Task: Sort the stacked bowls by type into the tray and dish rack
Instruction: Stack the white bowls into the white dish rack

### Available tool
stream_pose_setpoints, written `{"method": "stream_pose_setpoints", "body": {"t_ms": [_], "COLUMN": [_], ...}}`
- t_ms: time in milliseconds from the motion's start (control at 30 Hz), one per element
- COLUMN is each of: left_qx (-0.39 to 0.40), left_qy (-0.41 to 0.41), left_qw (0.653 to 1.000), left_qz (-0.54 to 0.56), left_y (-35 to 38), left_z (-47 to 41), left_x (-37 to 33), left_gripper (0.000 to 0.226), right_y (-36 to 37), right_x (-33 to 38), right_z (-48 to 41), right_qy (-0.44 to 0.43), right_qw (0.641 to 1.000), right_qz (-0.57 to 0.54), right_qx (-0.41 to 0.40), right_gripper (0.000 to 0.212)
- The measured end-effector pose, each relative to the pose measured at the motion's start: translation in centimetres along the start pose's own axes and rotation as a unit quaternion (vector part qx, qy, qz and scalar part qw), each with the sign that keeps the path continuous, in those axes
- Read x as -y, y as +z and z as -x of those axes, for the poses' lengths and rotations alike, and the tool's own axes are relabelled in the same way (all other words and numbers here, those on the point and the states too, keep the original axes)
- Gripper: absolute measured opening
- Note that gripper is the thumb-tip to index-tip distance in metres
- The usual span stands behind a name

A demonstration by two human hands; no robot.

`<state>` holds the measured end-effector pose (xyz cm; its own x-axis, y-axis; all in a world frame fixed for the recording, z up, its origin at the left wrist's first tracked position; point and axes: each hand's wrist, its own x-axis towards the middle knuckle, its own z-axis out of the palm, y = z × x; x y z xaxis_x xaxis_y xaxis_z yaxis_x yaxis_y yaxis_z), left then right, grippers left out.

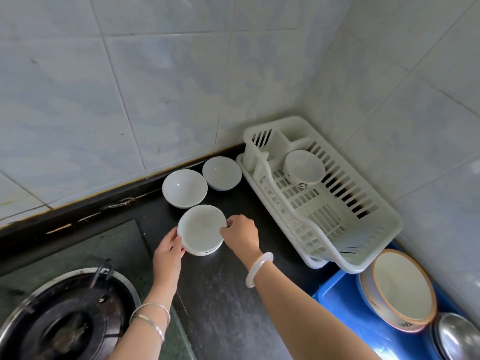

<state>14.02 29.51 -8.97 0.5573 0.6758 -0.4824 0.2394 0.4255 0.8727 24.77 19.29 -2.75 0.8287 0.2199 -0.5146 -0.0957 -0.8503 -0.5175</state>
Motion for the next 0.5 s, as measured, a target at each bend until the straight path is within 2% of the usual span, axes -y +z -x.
{"method": "stream_pose_setpoints", "body": {"t_ms": [33, 100, 167, 233, 300, 500], "left_qx": [0.001, -0.001, -0.003, -0.003, -0.005, 0.005], "left_qy": [-0.006, -0.020, -0.034, -0.047, -0.058, -0.053], "left_qw": [1.000, 1.000, 0.999, 0.999, 0.998, 0.998], "left_qz": [0.001, 0.005, 0.006, 0.009, 0.006, -0.018], "left_y": [0.0, -0.1, -0.1, 0.1, 0.2, 1.1], "left_z": [-0.1, -0.3, -0.5, -0.5, -0.4, 0.4], "left_x": [0.0, -0.1, -0.3, -0.6, -1.0, -2.5], "left_gripper": [0.037, 0.038, 0.038, 0.036, 0.034, 0.033], "right_y": [0.0, 0.0, 0.0, 0.0, 0.3, -0.4], "right_x": [-0.2, -0.5, -0.7, -0.9, -1.2, -2.7], "right_z": [-0.1, -0.4, -0.5, -0.6, -0.6, 0.0], "right_qy": [0.006, 0.038, 0.078, 0.099, 0.090, 0.052], "right_qw": [1.000, 0.994, 0.975, 0.956, 0.954, 0.954], "right_qz": [-0.015, -0.090, -0.182, -0.236, -0.251, -0.288], "right_qx": [0.005, 0.042, 0.099, 0.140, 0.139, 0.070], "right_gripper": [0.008, 0.028, 0.043, 0.047, 0.045, 0.039]}}
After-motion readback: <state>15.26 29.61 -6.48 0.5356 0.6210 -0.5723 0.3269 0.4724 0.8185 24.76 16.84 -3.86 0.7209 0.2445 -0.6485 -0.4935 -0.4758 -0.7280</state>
